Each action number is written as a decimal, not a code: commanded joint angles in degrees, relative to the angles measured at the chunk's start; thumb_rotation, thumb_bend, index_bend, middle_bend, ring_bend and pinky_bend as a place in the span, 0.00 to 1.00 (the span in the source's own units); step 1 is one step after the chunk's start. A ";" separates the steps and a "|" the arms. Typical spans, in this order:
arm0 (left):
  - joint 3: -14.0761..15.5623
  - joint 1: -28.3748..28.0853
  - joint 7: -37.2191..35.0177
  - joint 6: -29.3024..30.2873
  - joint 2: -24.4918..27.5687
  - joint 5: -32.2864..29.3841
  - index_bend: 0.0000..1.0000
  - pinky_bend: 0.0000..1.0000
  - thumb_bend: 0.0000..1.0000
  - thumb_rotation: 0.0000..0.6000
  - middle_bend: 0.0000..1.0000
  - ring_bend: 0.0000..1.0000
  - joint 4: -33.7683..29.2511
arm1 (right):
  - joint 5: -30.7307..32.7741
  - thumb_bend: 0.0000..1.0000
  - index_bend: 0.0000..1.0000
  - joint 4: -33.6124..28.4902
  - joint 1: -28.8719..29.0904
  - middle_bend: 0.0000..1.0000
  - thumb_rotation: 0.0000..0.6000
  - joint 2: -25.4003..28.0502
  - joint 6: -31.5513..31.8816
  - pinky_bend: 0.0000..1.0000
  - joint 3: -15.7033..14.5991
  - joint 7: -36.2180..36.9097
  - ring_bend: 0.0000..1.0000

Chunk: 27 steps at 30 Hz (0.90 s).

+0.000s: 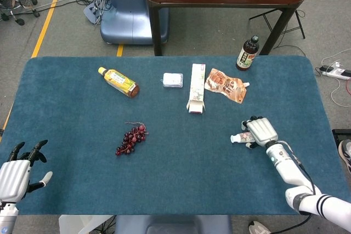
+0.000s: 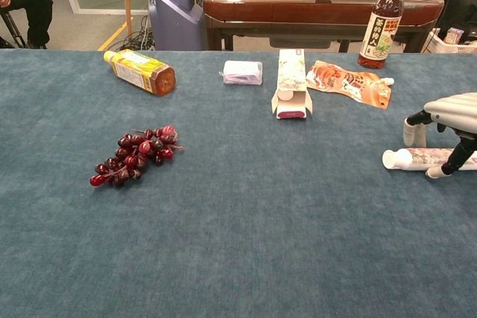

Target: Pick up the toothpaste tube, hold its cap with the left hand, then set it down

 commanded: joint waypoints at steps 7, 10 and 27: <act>0.04 0.20 0.14 -0.03 0.09 -0.15 0.14 0.05 0.22 1.00 0.46 0.38 -0.07 | 0.80 0.30 0.42 0.75 0.14 0.47 1.00 0.21 -1.17 0.28 -0.21 0.52 0.25; 0.04 0.23 0.21 -0.11 0.07 -0.24 0.14 0.05 0.22 1.00 0.46 0.38 -0.12 | 1.03 0.32 0.44 0.73 0.22 0.48 1.00 0.23 -1.54 0.29 -0.30 0.54 0.27; -0.97 -2.81 -2.89 -4.70 2.58 0.11 0.14 0.05 0.22 1.00 0.45 0.38 -0.14 | 3.65 0.84 0.65 -7.43 5.90 0.63 1.00 6.60 -8.65 0.37 1.43 -2.64 0.48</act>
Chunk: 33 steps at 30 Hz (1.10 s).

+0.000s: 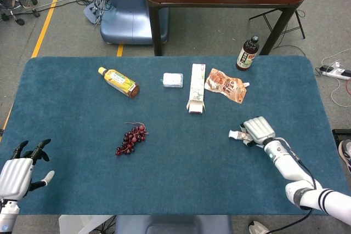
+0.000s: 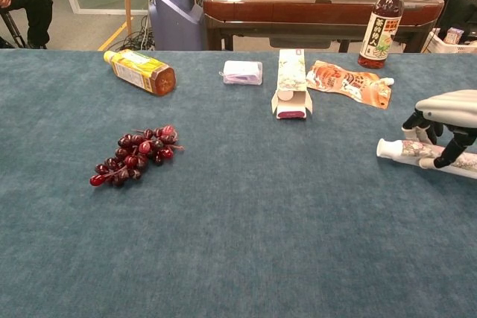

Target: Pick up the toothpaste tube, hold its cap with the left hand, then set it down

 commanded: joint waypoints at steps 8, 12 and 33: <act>-3.01 -8.29 -6.09 -10.60 4.43 0.27 0.14 0.05 0.22 1.00 0.45 0.38 0.86 | 6.36 0.92 0.67 -12.59 10.63 0.65 1.00 11.56 -11.36 0.38 4.23 -2.87 0.49; -4.23 -12.02 -8.52 -14.97 5.33 0.63 0.14 0.05 0.22 1.00 0.45 0.38 1.89 | 8.43 0.95 0.68 -15.65 15.11 0.65 1.00 14.78 -15.29 0.38 5.05 -3.19 0.50; -6.39 -29.58 -5.43 -31.52 1.78 6.48 0.05 0.05 0.22 1.00 0.45 0.40 5.66 | 20.62 0.96 0.70 -20.98 40.97 0.66 1.00 14.57 -18.03 0.39 -4.33 -13.88 0.53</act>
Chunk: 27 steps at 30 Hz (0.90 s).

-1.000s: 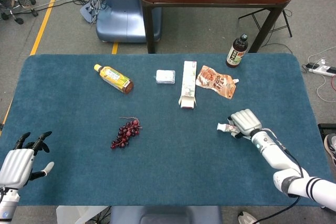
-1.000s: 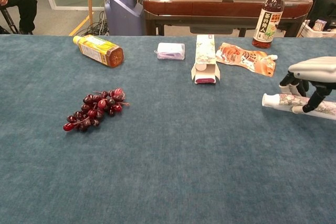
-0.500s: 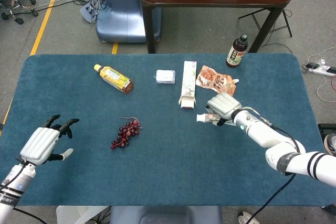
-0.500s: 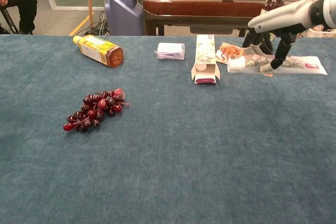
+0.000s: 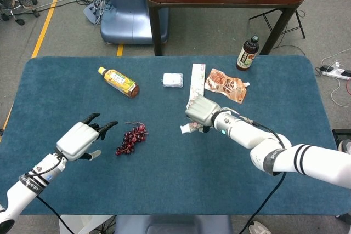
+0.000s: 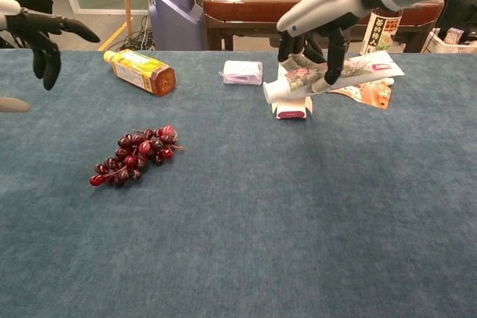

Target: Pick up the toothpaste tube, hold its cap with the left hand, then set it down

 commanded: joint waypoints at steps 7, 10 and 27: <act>-0.71 -5.54 1.98 -3.73 -4.10 0.78 0.02 0.05 0.22 1.00 0.47 0.41 1.09 | 6.55 0.96 0.70 -0.71 7.44 0.66 1.00 -3.39 3.03 0.39 -4.47 -1.98 0.53; -0.48 -7.34 3.44 -5.02 -5.64 1.22 0.01 0.05 0.22 1.00 0.47 0.41 1.77 | 8.12 0.96 0.70 -0.74 8.99 0.66 1.00 -4.10 4.08 0.39 -5.33 -1.83 0.53; 0.00 -15.25 12.23 -12.58 -9.22 -1.21 0.00 0.05 0.22 1.00 0.47 0.41 1.94 | 11.14 0.96 0.70 0.34 13.32 0.66 1.00 -7.30 6.34 0.39 -8.41 -1.05 0.53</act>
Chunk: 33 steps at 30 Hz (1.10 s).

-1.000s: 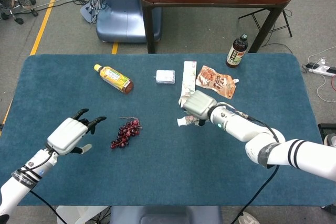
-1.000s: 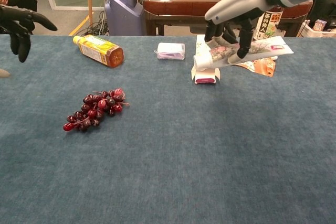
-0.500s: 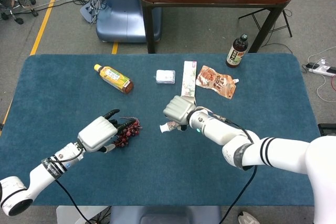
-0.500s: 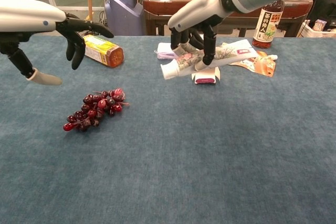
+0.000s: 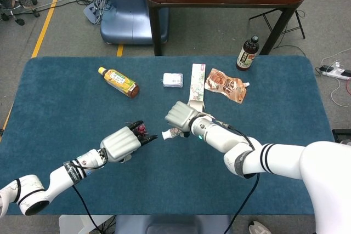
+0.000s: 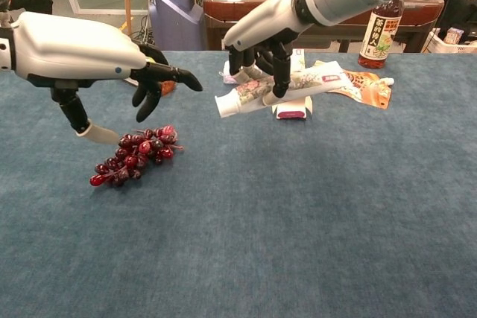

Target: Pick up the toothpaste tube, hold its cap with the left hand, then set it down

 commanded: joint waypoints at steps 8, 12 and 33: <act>0.09 -2.72 2.24 -2.35 -1.22 -3.85 0.00 0.05 0.22 1.00 0.47 0.41 -0.20 | 0.07 0.96 0.71 0.21 0.73 0.66 1.00 -0.99 1.22 0.39 -0.89 0.52 0.54; 0.38 -3.64 3.46 -3.23 -1.79 -5.55 0.00 0.05 0.22 1.00 0.47 0.41 0.10 | 0.19 0.96 0.71 0.35 0.75 0.66 1.00 -1.31 1.67 0.39 -1.10 0.88 0.54; 2.14 -6.95 7.74 -4.44 -3.17 -12.35 0.00 0.05 0.22 1.00 0.47 0.41 1.22 | -2.27 0.96 0.72 1.38 -0.07 0.67 1.00 -2.25 1.57 0.39 -0.58 3.34 0.55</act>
